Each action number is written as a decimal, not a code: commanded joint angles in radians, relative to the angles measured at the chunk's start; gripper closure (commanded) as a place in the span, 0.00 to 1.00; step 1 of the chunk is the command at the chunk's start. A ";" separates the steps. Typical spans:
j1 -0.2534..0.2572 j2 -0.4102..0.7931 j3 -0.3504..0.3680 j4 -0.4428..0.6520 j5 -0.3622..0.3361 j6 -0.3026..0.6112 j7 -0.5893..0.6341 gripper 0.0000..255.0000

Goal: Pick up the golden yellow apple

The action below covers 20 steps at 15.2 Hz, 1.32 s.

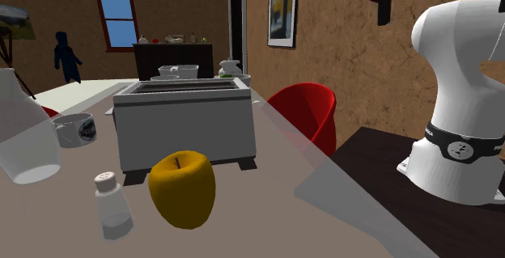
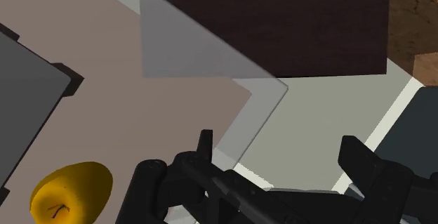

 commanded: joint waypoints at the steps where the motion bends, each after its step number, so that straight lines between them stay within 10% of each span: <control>1: -0.011 0.064 -0.037 0.019 -0.009 0.052 -0.031 0.00; 10: -0.053 0.354 -0.190 0.154 0.019 0.224 -0.188 0.00; 20: -0.127 0.738 -0.297 0.417 0.201 0.314 -0.404 0.00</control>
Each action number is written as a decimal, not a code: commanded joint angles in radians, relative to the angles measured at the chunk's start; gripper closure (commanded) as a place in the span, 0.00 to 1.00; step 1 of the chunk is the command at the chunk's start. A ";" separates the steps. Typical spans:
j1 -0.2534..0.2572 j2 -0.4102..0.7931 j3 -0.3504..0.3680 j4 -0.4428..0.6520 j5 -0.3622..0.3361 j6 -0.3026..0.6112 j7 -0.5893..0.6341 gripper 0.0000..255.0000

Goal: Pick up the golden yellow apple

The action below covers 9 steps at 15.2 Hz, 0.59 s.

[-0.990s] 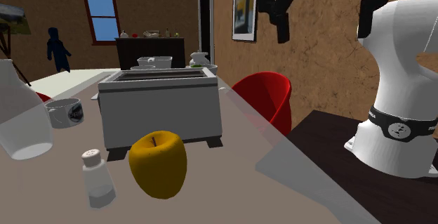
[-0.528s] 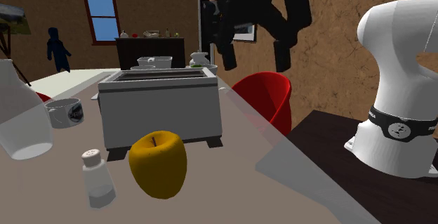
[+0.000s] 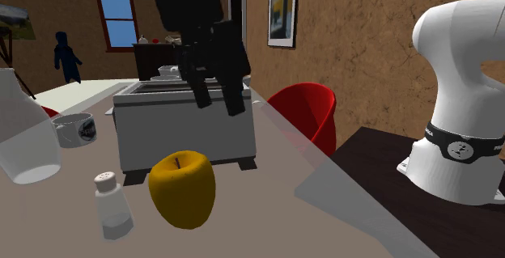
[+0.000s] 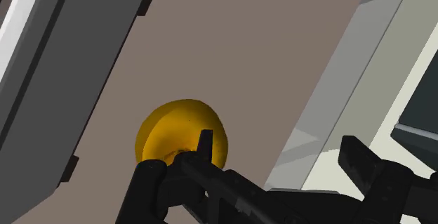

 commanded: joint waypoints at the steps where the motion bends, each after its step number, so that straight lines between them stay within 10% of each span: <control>1: -0.025 0.082 -0.010 0.068 0.047 0.001 -0.043 0.00; 9: -0.121 0.307 -0.002 0.256 0.172 0.004 -0.139 0.00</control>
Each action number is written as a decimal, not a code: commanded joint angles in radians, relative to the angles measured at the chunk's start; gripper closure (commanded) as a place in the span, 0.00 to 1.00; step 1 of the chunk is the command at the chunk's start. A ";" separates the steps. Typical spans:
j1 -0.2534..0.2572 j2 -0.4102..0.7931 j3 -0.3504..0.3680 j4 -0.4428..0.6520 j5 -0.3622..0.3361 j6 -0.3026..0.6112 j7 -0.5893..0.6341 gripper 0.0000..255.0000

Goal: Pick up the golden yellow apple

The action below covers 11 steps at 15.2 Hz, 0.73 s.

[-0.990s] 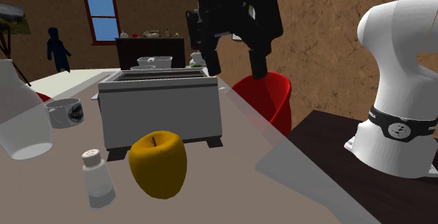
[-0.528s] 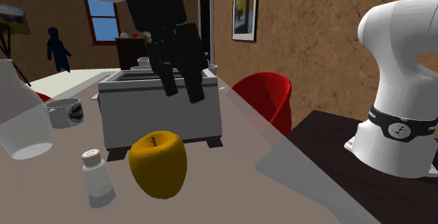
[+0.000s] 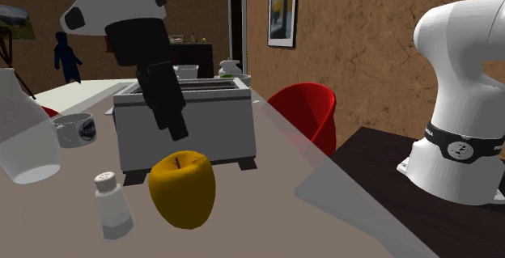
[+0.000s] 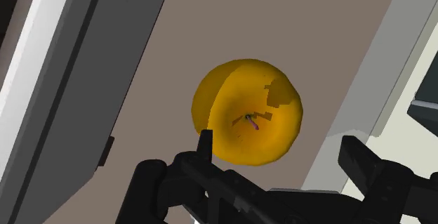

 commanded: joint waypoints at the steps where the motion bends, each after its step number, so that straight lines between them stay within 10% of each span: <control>1: -0.007 0.024 0.005 0.004 0.013 0.017 -0.008 0.00; 7: -0.012 0.057 0.014 -0.014 0.032 0.064 -0.023 0.00; 8: -0.012 0.055 0.014 -0.016 0.031 0.064 -0.022 1.00; 11: -0.012 0.056 0.015 -0.014 0.032 0.063 -0.022 1.00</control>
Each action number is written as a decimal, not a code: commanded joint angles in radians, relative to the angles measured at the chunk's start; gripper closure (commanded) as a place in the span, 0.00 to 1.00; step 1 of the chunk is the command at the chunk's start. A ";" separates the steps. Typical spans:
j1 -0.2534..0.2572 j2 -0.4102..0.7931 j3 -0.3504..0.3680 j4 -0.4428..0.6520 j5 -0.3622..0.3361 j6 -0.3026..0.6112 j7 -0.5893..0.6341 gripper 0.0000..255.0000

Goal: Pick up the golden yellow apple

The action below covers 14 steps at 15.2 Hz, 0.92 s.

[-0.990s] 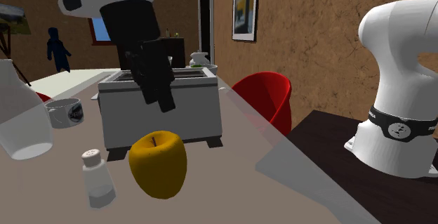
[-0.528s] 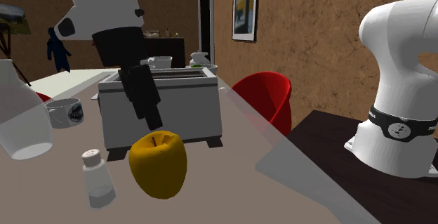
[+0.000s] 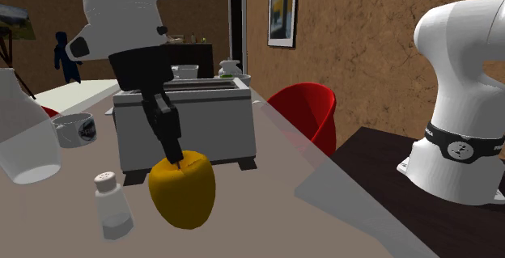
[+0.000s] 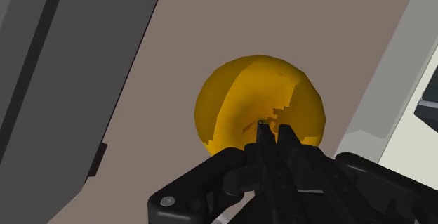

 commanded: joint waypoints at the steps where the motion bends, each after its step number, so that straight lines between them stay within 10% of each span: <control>1: 0.000 0.000 0.000 0.000 0.000 0.000 0.000 1.00; 14: 0.009 -0.055 -0.016 0.035 -0.032 -0.082 0.023 1.00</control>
